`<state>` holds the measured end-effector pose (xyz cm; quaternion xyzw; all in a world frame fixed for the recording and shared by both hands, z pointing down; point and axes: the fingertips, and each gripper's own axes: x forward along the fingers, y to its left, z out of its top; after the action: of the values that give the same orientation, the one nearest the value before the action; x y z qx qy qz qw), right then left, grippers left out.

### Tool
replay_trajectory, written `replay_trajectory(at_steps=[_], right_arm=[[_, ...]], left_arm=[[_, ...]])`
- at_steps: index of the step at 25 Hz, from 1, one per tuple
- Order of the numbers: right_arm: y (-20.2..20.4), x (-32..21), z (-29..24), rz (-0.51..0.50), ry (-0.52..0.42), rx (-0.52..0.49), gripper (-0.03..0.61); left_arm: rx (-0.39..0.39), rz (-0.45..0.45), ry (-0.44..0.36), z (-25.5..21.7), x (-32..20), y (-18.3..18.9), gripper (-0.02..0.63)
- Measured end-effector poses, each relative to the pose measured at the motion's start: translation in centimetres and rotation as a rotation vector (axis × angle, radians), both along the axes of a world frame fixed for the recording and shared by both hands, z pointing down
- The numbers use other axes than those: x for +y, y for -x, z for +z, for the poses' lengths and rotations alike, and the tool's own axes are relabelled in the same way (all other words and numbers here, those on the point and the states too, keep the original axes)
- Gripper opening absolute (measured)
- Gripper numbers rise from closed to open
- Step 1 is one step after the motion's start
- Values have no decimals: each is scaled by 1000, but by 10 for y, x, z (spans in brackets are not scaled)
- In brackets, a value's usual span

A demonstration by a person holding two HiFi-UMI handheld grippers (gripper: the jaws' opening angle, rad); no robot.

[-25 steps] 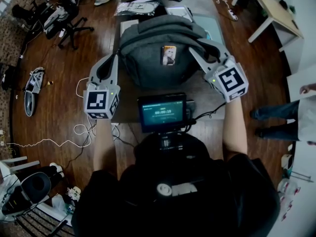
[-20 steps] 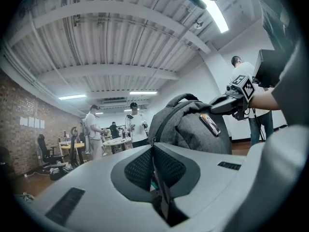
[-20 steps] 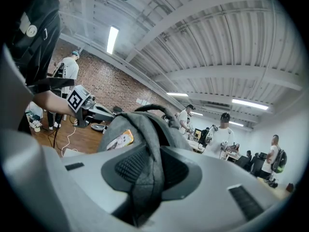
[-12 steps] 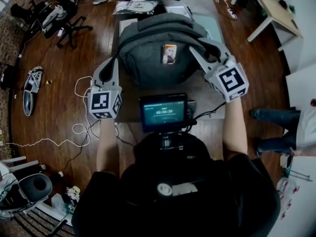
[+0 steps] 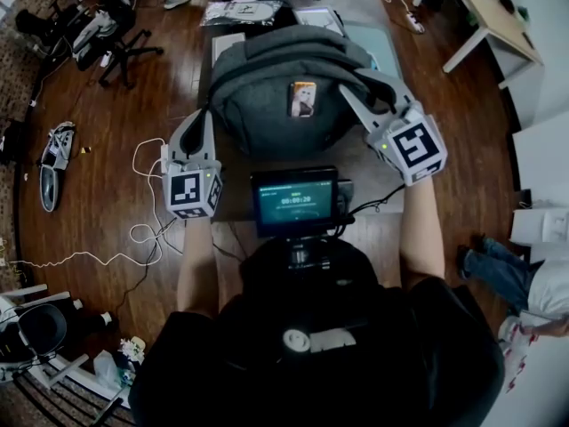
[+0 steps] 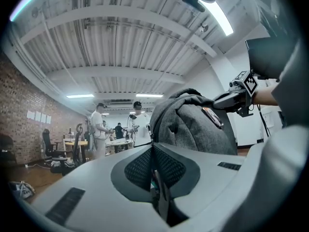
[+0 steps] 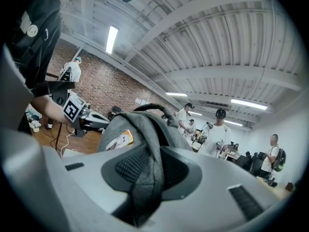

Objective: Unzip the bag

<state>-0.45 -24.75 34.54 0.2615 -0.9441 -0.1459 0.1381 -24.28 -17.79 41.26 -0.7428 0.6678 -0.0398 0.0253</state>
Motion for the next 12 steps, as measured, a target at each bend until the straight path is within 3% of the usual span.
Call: replay_trajectory(at_steps=[12], right_arm=[[-4,-1,1,12,-3,-1,114]], left_arm=[[-30,-2,22,19,-2,0,6]])
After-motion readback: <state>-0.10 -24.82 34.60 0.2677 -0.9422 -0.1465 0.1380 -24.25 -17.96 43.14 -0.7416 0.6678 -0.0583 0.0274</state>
